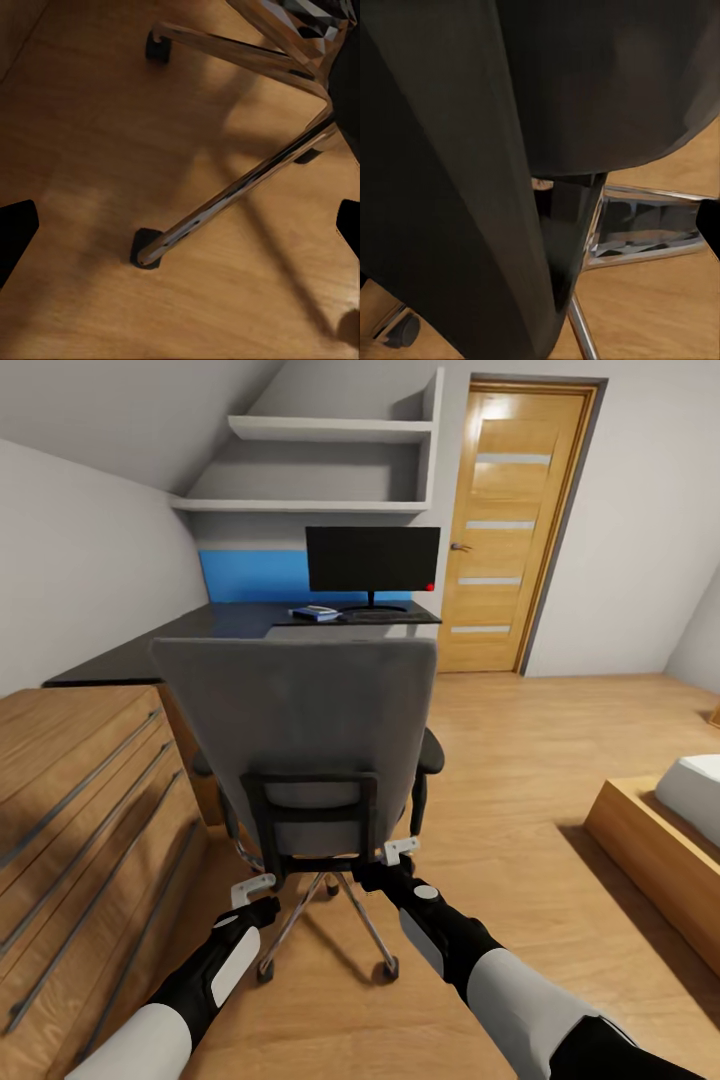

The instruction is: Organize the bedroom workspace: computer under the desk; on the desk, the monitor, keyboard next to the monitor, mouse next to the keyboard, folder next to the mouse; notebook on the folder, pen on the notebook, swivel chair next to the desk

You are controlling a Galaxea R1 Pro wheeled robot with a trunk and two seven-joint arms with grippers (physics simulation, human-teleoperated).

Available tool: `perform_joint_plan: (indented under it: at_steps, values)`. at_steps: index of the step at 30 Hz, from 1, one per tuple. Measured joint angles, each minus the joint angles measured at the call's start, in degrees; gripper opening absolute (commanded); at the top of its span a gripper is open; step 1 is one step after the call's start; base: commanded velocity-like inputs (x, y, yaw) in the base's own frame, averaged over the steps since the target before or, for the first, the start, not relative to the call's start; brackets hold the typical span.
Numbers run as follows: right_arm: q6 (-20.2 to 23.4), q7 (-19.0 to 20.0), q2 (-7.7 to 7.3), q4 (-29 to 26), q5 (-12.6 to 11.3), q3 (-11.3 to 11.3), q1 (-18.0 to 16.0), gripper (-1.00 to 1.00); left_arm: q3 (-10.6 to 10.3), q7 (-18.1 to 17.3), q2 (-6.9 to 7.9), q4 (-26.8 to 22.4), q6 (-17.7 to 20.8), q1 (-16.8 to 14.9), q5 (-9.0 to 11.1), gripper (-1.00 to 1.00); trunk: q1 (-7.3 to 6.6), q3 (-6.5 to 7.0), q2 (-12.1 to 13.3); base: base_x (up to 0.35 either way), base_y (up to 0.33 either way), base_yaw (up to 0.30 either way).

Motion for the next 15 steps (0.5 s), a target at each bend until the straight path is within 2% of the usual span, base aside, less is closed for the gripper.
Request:
perform_joint_plan:
  at_steps: [7,15]
  values:
    - [0.0,0.0,-0.04,0.0,0.0,0.0,0.0,1.00,0.0,0.0,-0.01,0.0,0.0,0.0,-0.1,1.00,0.00,0.00,0.0,0.290,-0.092,0.000]
    - [0.0,0.1,-0.07,-0.1,0.0,0.0,0.0,1.00,0.0,0.0,0.00,0.1,0.0,0.0,-0.2,1.00,0.00,0.00,0.0,0.290,-0.185,0.000]
